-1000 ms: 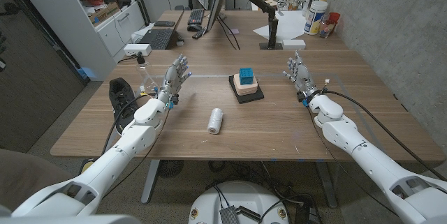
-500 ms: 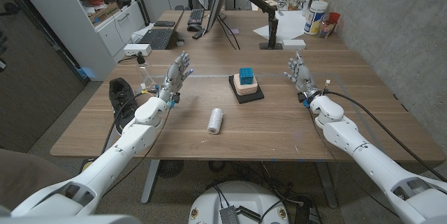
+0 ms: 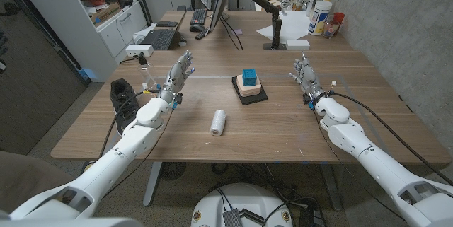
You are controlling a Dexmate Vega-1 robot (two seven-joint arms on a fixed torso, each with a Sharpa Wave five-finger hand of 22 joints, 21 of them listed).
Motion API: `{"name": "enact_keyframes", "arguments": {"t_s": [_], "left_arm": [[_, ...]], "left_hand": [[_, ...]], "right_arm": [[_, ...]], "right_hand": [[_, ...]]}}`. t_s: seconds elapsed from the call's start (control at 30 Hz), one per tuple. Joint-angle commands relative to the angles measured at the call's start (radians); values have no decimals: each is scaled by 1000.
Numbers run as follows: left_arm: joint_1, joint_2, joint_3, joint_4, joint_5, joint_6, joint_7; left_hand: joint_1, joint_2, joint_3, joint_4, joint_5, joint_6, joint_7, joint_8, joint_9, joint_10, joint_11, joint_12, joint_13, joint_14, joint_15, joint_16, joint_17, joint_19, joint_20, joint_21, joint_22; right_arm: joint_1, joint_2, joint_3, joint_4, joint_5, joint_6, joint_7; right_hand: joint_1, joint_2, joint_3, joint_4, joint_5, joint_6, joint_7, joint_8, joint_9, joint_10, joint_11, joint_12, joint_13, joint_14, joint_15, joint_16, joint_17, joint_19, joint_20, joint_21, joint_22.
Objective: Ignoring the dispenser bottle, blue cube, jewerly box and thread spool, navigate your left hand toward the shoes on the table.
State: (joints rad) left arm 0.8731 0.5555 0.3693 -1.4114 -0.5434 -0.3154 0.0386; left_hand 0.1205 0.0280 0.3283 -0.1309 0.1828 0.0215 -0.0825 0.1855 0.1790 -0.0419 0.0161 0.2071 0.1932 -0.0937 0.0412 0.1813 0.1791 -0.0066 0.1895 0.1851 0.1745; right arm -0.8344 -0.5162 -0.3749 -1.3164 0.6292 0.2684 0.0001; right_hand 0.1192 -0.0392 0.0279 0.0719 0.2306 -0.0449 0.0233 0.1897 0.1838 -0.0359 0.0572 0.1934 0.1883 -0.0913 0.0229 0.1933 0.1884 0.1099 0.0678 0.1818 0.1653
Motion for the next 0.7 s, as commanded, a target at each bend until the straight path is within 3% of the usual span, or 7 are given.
{"name": "enact_keyframes", "arguments": {"t_s": [0.03,0.67,0.7], "left_arm": [[27,37,2,-77,130,25,112],[50,57,-5,-110,303,1,217],[56,55,-4,-114,358,-20,262]], "left_hand": [[15,1,10,1,3,1,-1,5,2,-10,-1,6,3,-13,3,-1,3,-12,8,-2,2],[17,0,10,0,1,35,-6,14,2,10,-12,14,3,-8,-9,4,3,-8,4,4,2],[17,0,10,0,1,43,-6,17,2,14,-13,15,3,-6,-10,5,3,-8,4,4,2]], "right_arm": [[-3,-1,1,-4,-3,-4,-8],[-16,-20,7,-31,-20,-19,-42],[-17,-22,5,-37,-29,-23,-54]], "right_hand": [[8,4,-2,3,4,-8,-2,5,5,0,3,4,3,-10,-2,5,5,-6,4,2,4],[9,7,-2,1,4,-7,-3,5,4,4,3,6,3,-8,-4,5,5,-9,3,2,4],[9,7,-2,1,4,-7,-3,5,4,3,3,6,3,-8,-5,5,5,-8,3,3,4]]}}
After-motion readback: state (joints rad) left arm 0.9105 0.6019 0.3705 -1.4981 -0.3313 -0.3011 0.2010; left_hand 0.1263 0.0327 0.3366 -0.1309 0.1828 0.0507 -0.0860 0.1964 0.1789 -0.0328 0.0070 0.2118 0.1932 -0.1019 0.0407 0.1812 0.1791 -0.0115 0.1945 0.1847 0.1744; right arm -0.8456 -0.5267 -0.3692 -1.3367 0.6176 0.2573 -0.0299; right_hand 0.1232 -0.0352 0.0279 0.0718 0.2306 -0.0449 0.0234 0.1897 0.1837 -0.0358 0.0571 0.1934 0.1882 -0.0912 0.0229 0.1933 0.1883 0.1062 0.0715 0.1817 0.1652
